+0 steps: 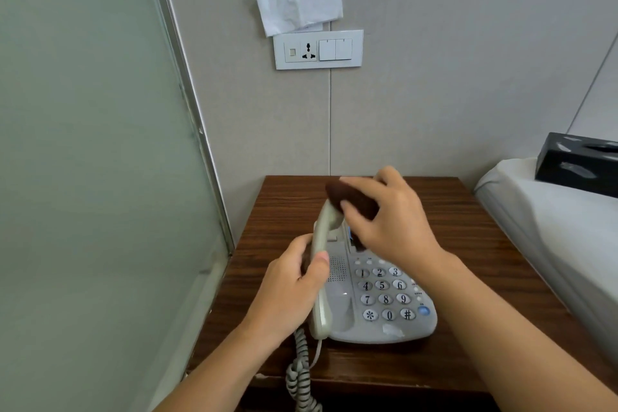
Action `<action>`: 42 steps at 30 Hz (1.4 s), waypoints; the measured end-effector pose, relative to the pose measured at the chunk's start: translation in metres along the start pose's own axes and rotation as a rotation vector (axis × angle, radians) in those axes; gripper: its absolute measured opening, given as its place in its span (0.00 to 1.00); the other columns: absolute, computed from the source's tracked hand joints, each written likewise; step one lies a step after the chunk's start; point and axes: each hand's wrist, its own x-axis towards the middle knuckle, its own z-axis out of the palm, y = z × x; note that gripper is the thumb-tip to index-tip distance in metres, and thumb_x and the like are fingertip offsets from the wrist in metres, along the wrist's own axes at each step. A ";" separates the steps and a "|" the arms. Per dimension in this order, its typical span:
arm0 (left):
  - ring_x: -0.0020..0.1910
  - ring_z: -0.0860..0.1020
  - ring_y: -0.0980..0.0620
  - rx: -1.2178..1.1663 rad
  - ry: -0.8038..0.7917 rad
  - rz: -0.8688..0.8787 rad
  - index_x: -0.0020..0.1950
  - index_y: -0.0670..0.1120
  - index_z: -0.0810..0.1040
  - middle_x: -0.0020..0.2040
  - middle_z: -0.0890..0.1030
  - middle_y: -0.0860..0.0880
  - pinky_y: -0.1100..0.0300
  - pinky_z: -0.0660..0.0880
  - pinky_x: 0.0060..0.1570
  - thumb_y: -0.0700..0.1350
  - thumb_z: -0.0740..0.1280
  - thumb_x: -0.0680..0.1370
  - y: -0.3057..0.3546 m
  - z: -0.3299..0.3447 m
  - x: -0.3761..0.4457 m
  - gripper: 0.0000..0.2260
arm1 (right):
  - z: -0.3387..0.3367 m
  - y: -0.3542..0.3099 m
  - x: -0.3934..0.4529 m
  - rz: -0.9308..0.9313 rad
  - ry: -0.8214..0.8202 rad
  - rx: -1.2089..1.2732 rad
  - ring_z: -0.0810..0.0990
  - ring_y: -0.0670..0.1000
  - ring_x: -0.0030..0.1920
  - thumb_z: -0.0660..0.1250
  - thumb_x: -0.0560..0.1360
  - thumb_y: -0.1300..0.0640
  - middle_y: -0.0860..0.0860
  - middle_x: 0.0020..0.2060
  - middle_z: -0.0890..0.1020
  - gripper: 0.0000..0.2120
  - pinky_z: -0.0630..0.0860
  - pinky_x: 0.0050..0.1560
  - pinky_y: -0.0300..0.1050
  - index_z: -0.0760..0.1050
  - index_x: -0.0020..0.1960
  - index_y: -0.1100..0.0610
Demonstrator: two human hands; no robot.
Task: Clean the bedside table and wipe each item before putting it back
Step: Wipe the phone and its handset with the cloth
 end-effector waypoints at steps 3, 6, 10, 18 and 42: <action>0.52 0.84 0.58 -0.009 0.003 0.014 0.69 0.58 0.76 0.54 0.86 0.58 0.47 0.81 0.56 0.50 0.62 0.85 0.000 0.000 0.000 0.13 | -0.004 0.008 0.013 0.097 0.043 -0.014 0.76 0.50 0.42 0.74 0.76 0.52 0.51 0.44 0.73 0.18 0.79 0.45 0.52 0.82 0.66 0.50; 0.51 0.84 0.58 0.001 0.029 0.013 0.69 0.59 0.76 0.53 0.85 0.57 0.46 0.81 0.55 0.51 0.62 0.85 0.000 -0.003 0.001 0.13 | -0.005 -0.009 -0.008 -0.104 -0.063 0.010 0.75 0.50 0.44 0.72 0.76 0.50 0.51 0.46 0.73 0.20 0.77 0.44 0.45 0.81 0.67 0.52; 0.52 0.84 0.58 0.032 0.021 0.032 0.71 0.59 0.75 0.54 0.85 0.57 0.46 0.81 0.56 0.52 0.62 0.85 -0.001 -0.004 -0.002 0.14 | -0.004 -0.007 -0.011 -0.093 -0.049 0.000 0.76 0.50 0.44 0.72 0.75 0.49 0.50 0.45 0.73 0.20 0.78 0.45 0.48 0.81 0.66 0.51; 0.52 0.84 0.54 0.023 0.027 0.086 0.72 0.58 0.74 0.56 0.85 0.57 0.47 0.81 0.55 0.49 0.63 0.85 -0.004 -0.005 0.001 0.15 | -0.013 -0.011 -0.010 -0.109 -0.083 -0.007 0.77 0.51 0.44 0.73 0.75 0.50 0.52 0.46 0.74 0.20 0.76 0.45 0.44 0.81 0.66 0.51; 0.34 0.80 0.40 -0.498 0.075 0.015 0.70 0.61 0.62 0.54 0.85 0.42 0.50 0.80 0.38 0.34 0.55 0.84 -0.009 -0.018 0.014 0.24 | -0.003 -0.019 -0.027 0.159 0.042 0.148 0.76 0.44 0.45 0.74 0.75 0.50 0.46 0.44 0.73 0.19 0.70 0.45 0.29 0.81 0.66 0.48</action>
